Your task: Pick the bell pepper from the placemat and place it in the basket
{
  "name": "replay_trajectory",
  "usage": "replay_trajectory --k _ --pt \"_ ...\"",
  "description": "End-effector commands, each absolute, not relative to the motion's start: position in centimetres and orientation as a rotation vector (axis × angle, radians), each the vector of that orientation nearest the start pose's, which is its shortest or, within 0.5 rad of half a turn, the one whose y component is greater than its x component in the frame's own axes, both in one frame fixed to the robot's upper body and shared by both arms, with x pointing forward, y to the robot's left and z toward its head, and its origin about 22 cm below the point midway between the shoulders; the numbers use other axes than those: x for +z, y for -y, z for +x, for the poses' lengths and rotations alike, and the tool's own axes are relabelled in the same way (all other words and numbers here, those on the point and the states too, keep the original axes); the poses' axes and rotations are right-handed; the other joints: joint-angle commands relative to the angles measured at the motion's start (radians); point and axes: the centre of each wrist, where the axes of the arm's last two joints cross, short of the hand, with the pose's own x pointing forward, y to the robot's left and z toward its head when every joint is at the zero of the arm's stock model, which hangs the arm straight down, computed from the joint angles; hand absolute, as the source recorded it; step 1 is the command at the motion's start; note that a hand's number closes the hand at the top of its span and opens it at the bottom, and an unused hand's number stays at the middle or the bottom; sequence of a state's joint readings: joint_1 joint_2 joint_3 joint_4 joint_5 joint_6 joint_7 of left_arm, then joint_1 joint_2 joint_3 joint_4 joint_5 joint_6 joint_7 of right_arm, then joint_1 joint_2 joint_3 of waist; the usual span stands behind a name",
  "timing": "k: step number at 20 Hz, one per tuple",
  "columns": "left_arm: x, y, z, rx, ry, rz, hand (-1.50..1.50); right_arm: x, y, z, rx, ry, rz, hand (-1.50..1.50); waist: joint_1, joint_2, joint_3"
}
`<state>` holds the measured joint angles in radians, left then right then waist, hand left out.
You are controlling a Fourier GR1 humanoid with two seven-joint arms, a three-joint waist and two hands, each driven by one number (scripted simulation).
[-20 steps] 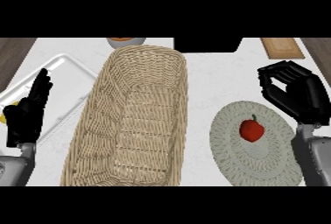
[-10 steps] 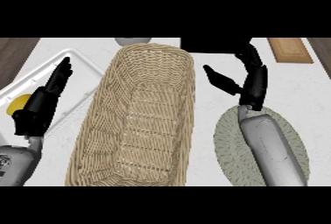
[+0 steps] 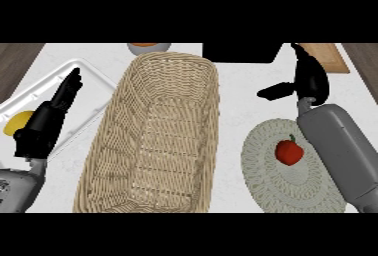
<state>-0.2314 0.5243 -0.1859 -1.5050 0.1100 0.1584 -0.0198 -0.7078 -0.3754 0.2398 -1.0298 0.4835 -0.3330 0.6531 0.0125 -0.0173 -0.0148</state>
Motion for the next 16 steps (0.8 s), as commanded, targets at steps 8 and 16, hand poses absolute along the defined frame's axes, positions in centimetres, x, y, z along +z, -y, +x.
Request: replay_trajectory --k 8,16 --pt "7.6 -30.3 28.6 -0.363 1.722 0.315 0.00 21.7 19.7 41.6 0.857 0.649 -0.795 -1.50 -0.016 0.002 0.012" --pt "7.6 -29.7 28.7 -0.375 1.713 0.314 0.00 20.5 21.2 40.2 0.860 0.531 -0.728 -1.50 -0.030 0.007 0.014"
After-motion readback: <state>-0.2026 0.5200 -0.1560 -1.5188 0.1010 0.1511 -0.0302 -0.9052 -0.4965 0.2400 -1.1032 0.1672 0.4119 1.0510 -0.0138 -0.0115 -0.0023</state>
